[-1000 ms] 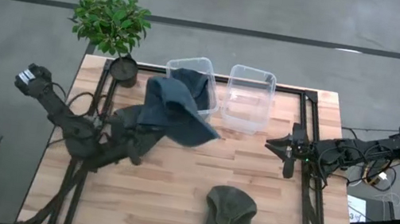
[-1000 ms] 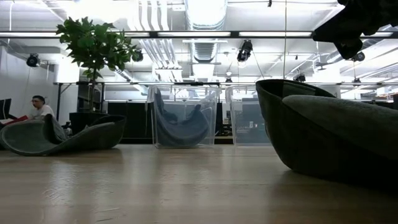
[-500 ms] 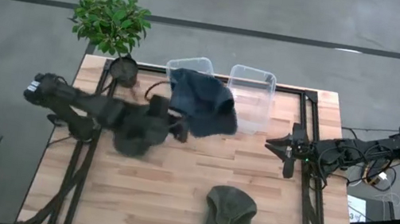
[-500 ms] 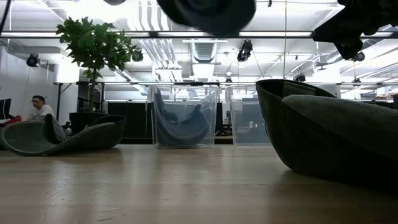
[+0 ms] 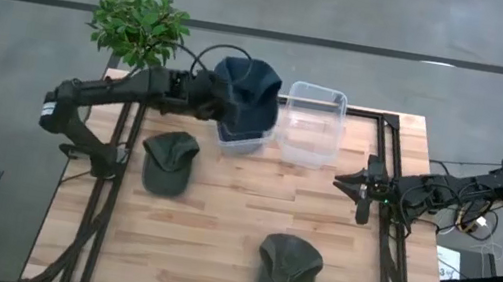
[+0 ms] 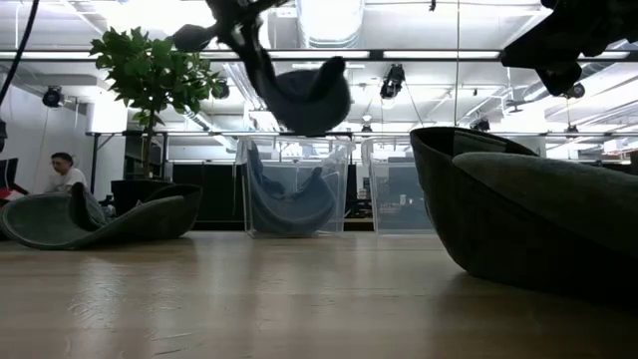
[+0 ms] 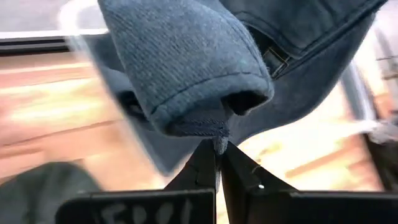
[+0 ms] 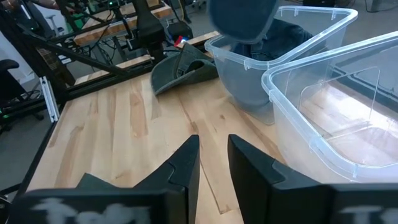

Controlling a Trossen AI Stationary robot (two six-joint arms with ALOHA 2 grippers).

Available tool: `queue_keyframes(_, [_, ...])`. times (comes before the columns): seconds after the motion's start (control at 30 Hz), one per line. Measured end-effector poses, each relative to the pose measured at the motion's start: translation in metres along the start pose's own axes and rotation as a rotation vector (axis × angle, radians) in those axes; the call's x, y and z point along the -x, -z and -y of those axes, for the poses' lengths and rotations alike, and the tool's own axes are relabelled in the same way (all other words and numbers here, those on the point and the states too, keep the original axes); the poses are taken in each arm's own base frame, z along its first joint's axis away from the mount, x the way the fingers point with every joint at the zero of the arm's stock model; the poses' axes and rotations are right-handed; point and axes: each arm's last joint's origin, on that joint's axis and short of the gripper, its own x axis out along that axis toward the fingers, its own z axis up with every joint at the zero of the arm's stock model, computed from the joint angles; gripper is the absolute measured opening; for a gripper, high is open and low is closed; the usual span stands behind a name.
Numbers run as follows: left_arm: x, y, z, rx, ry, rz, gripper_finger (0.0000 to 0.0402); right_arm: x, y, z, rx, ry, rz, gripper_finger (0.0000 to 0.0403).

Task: Pick & Place hat
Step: Put the blue cap into the left transparent bin

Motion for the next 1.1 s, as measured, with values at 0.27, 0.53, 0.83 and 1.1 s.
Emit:
queue_keyframes(0.27, [-0.020, -0.011, -0.014, 0.024, -0.078, -0.042, 0.0003, 0.000, 0.000, 0.000, 0.000, 0.000, 0.000, 0.0081])
queue_keyframes(0.53, [-0.057, 0.003, -0.026, 0.085, -0.087, -0.066, 0.0003, 0.000, 0.000, 0.000, 0.000, 0.000, 0.000, 0.0069])
queue_keyframes(0.83, [-0.090, 0.022, -0.049, 0.163, -0.127, -0.145, 0.0003, 0.000, 0.000, 0.000, -0.001, 0.000, 0.000, 0.0076])
queue_keyframes(1.1, [-0.096, 0.024, -0.049, 0.193, -0.095, -0.133, 0.0040, 0.000, 0.000, 0.000, -0.001, -0.001, 0.000, 0.0084])
